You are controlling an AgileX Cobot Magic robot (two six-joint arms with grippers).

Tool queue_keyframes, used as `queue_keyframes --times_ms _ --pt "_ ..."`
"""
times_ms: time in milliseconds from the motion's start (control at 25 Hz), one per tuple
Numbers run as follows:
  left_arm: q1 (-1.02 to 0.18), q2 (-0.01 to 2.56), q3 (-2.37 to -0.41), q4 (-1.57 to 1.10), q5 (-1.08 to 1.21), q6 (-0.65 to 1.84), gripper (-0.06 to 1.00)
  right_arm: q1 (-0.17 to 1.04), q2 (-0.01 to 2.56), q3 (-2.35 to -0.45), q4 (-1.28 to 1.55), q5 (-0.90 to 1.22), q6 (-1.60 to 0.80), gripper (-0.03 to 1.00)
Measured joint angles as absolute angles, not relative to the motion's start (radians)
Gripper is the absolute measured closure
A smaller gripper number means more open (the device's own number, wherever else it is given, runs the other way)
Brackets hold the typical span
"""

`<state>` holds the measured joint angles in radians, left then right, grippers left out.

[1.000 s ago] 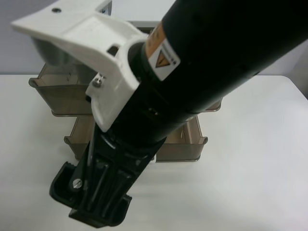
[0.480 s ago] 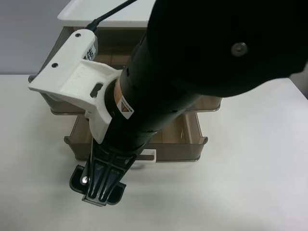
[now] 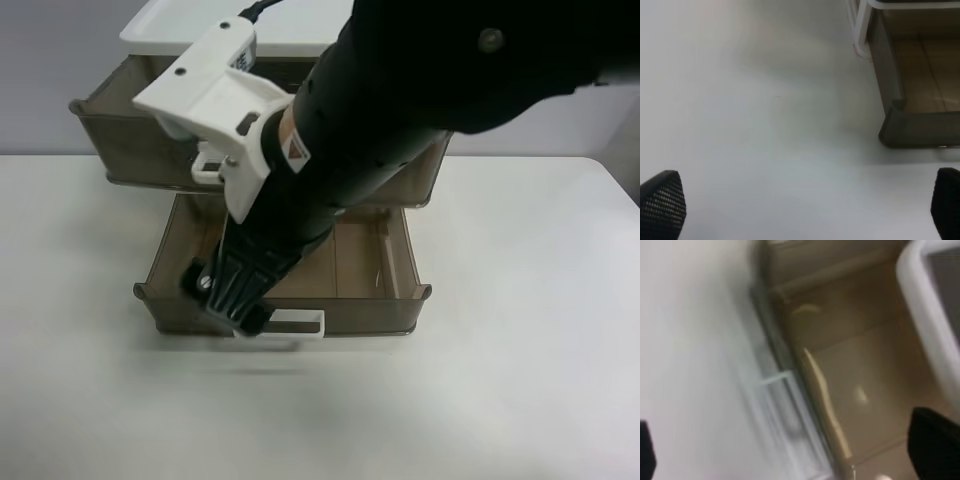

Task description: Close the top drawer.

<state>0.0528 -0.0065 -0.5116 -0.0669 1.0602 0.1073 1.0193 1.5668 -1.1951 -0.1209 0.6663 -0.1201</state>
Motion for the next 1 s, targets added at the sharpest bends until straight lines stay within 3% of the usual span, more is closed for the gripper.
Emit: queue_keyframes --times_ms 360,1000 --pt "0.053 -0.007 -0.512 -0.067 1.060 0.107 -0.05 0.919 1.597 -1.201 -0.100 0.579 -0.165 -0.03" --pt "0.053 -0.007 -0.512 -0.067 1.060 0.107 -0.05 0.836 1.758 -1.435 -0.104 0.617 -0.216 -0.03"
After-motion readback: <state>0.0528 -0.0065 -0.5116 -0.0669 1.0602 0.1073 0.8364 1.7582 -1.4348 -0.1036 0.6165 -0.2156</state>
